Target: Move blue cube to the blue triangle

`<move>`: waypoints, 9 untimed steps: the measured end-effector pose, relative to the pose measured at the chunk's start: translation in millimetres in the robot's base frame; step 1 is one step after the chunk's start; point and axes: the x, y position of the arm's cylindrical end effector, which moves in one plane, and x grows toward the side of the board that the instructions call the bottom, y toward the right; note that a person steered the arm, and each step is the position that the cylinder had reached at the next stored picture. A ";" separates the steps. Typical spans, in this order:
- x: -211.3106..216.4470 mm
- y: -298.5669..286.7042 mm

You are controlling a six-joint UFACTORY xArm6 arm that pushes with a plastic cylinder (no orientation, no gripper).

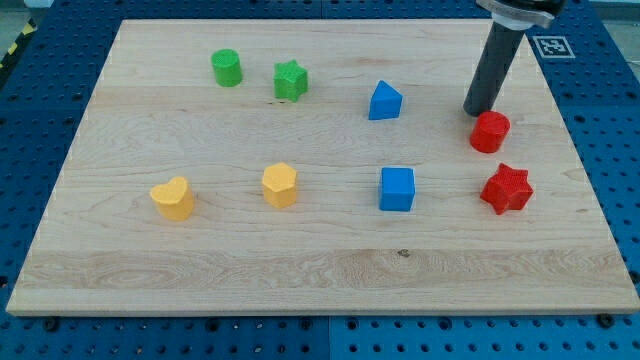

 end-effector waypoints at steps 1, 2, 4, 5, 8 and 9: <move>37.4 11.0; 60.8 9.6; 51.7 -53.1; 71.2 -106.8; 147.9 -165.0; 163.2 -198.5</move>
